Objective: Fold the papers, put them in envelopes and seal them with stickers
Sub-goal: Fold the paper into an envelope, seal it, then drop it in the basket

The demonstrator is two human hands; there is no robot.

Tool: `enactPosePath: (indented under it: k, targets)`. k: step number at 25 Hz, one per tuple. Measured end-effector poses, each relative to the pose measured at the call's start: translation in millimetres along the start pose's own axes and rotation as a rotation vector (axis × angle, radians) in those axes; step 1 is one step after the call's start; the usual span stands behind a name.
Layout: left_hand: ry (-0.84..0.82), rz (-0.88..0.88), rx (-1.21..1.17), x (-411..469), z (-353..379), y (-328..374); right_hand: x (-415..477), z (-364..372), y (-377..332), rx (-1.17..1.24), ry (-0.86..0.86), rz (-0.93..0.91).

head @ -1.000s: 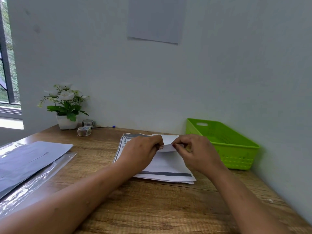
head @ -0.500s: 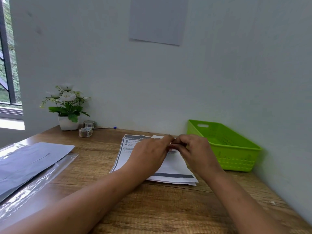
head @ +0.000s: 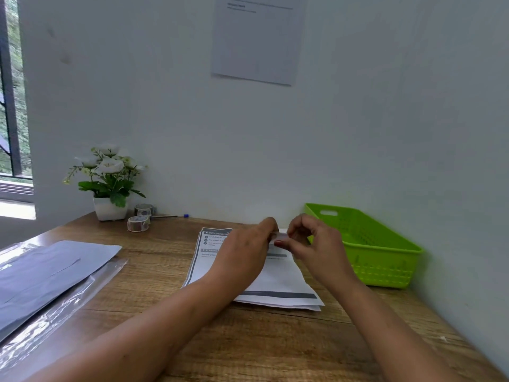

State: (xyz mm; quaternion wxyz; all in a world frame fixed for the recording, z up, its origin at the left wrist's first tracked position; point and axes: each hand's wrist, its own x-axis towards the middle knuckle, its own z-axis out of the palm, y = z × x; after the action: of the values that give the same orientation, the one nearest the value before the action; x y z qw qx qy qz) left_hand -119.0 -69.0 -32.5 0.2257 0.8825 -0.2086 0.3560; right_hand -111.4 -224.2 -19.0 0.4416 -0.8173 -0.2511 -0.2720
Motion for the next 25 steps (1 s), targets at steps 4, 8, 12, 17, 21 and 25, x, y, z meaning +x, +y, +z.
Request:
enactPosePath:
  k: [4,8,12,17,21,25]
  targets:
    - [0.293,-0.040,-0.130,17,-19,-13,15,2,7,-0.034,-0.101,0.131]
    - [0.525,-0.112,-0.248,32,-48,-27,29,17,28,-0.027,-0.075,0.224]
    - [0.511,-0.326,-0.662,38,-73,-71,45,22,29,0.298,0.113,0.356]
    - [0.467,-0.760,-1.060,25,-70,-102,51,21,31,0.636,-0.042,0.566]
    - [0.276,-0.973,-0.745,17,-62,-135,48,13,27,0.420,-0.011,0.632]
    - [0.005,-1.064,-0.538,8,-58,-136,36,-3,33,0.093,-0.214,0.613]
